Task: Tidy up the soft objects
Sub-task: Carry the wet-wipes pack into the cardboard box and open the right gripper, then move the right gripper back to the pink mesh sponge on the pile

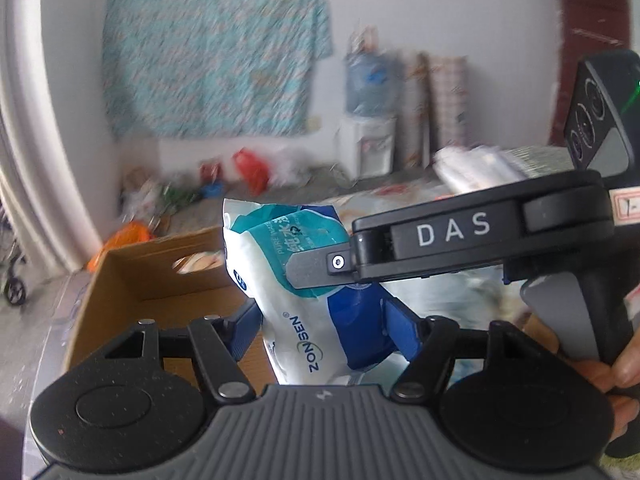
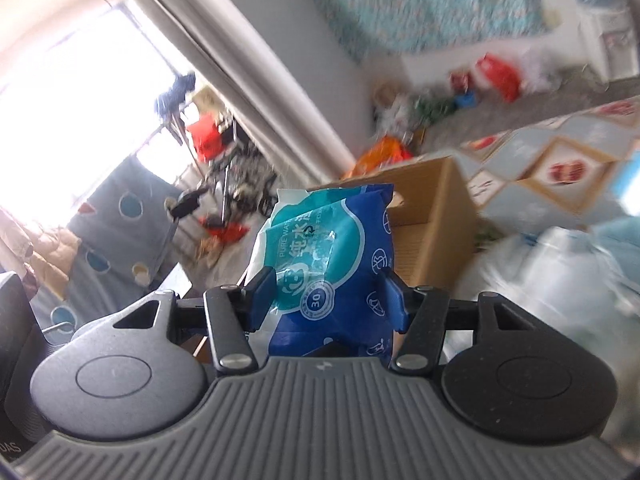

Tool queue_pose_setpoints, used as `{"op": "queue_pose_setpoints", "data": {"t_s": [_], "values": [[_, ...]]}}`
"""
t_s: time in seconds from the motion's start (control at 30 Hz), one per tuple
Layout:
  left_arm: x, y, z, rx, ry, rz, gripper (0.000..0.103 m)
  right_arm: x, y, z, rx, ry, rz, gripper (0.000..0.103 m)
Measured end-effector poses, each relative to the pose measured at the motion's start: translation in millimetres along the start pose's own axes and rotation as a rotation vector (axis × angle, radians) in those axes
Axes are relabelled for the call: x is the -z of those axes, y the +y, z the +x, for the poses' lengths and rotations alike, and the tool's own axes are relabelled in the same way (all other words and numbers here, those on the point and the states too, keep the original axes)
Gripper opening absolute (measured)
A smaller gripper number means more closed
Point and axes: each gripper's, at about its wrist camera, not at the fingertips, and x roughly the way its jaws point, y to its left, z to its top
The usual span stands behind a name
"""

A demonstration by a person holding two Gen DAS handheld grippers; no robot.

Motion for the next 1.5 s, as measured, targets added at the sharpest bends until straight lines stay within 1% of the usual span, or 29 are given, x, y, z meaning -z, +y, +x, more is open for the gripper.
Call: {"op": "queue_pose_setpoints", "data": {"t_s": [0.13,0.2,0.3,0.33,0.4,0.47,0.53,0.6,0.67,0.8,0.83,0.87,0.9,0.97,1.03,1.07,1.13,1.2,1.23,1.27,1.3,1.37,1.5], "values": [[-27,43,51,0.014,0.114,-0.052,0.069,-31,-3,63,0.022,0.094,0.03,0.056],[-32,61,73,0.027,0.159,-0.065,0.069,-40,-6,89,0.043,0.129,0.044,0.056],[-35,85,98,0.053,0.19,-0.073,0.069,-51,-8,117,0.071,0.148,0.035,0.056],[-36,91,106,0.065,0.202,-0.073,0.069,-55,-12,121,0.072,0.152,0.038,0.056],[-29,100,117,0.08,0.238,-0.093,0.069,-62,-21,123,0.042,0.138,0.056,0.056],[-24,107,134,0.075,0.27,-0.103,0.067,-71,-37,118,0.023,0.112,0.057,0.056],[-19,113,152,0.065,0.325,-0.123,0.065,-76,-48,108,0.016,0.082,0.057,0.056],[-14,119,169,0.073,0.368,-0.155,0.063,-79,-61,101,0.011,0.073,0.068,0.056],[-7,123,180,0.064,0.403,-0.182,0.062,-81,-70,95,0.017,0.071,0.068,0.056],[3,135,179,0.015,0.409,-0.212,0.063,-76,-81,83,0.013,0.071,0.051,0.056],[6,138,177,0.004,0.409,-0.217,0.065,-73,-84,82,0.012,0.072,0.048,0.056],[8,139,174,-0.005,0.413,-0.218,0.07,-70,-86,80,0.008,0.075,0.046,0.056],[11,140,172,-0.012,0.421,-0.216,0.073,-68,-87,79,0.005,0.078,0.047,0.056],[17,139,171,-0.015,0.448,-0.189,0.074,-63,-89,78,-0.004,0.091,0.05,0.056],[22,135,171,-0.009,0.473,-0.14,0.076,-60,-90,77,-0.011,0.098,0.052,0.056],[25,133,171,-0.006,0.477,-0.11,0.079,-59,-89,79,-0.012,0.101,0.053,0.056],[28,127,172,-0.002,0.478,-0.051,0.081,-58,-89,79,-0.015,0.103,0.053,0.056],[33,120,175,-0.019,0.487,-0.003,0.08,-58,-89,80,-0.014,0.104,0.055,0.056],[35,119,177,-0.018,0.487,0.003,0.078,-57,-88,80,-0.014,0.104,0.056,0.057],[35,118,178,-0.018,0.483,-0.001,0.076,-56,-88,80,-0.014,0.102,0.057,0.057],[35,117,178,-0.019,0.469,-0.012,0.068,-56,-88,79,-0.015,0.101,0.057,0.057],[31,118,180,-0.02,0.451,-0.038,0.066,-54,-90,78,-0.017,0.101,0.057,0.057],[20,121,195,-0.017,0.434,-0.095,0.065,-53,-94,74,-0.008,0.101,0.065,0.057]]}}
